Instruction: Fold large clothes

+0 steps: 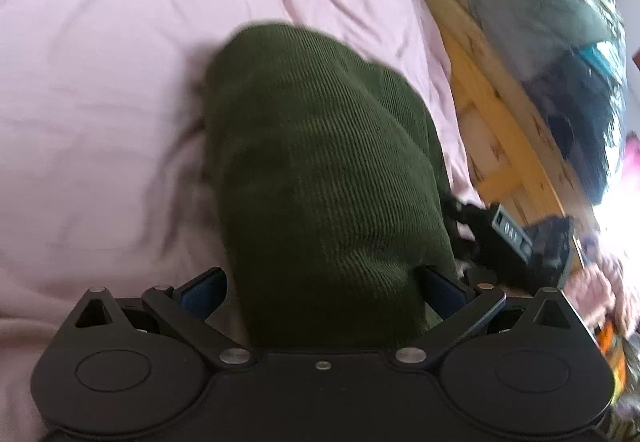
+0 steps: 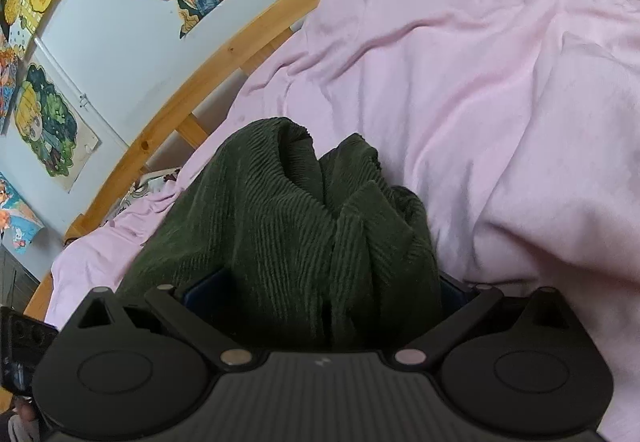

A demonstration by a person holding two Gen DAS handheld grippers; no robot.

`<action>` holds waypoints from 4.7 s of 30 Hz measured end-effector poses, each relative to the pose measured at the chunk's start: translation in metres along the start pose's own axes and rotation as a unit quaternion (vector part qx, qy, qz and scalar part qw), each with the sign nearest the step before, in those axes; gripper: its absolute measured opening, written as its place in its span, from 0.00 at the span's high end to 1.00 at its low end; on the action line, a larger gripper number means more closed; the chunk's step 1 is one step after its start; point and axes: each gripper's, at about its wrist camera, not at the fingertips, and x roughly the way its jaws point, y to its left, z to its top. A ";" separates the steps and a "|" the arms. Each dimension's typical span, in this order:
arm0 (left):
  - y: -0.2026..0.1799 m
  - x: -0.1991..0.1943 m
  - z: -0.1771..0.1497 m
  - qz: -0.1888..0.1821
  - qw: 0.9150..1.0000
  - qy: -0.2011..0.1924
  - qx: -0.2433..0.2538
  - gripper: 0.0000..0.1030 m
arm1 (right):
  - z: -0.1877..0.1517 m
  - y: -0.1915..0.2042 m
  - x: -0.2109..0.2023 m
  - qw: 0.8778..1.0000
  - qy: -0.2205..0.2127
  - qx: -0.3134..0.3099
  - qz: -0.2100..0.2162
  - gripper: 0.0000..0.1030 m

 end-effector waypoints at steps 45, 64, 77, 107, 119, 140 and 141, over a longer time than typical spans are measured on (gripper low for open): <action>0.078 -0.088 0.079 0.152 0.981 -0.118 -0.017 0.12 | 0.001 0.154 0.149 0.997 -0.050 -0.064 -0.004 0.47; -0.009 -0.132 0.047 0.268 0.939 -0.207 0.060 0.01 | -0.013 0.222 0.010 0.968 -0.136 -0.200 -0.064 0.00; -0.098 -0.202 -0.030 0.311 0.899 -0.276 0.134 0.01 | -0.055 0.255 -0.097 0.945 -0.214 -0.245 -0.035 0.00; -0.091 -0.178 -0.158 0.394 0.860 -0.280 0.163 0.01 | -0.178 0.232 -0.114 0.926 -0.192 -0.308 -0.102 0.00; -0.084 -0.180 -0.156 0.389 0.865 -0.283 0.140 0.01 | -0.174 0.229 -0.115 0.929 -0.194 -0.295 -0.107 0.00; -0.087 -0.177 -0.157 0.392 0.864 -0.281 0.144 0.01 | -0.174 0.229 -0.115 0.929 -0.192 -0.296 -0.108 0.00; -0.087 -0.177 -0.157 0.392 0.864 -0.281 0.144 0.01 | -0.174 0.229 -0.115 0.929 -0.192 -0.296 -0.108 0.00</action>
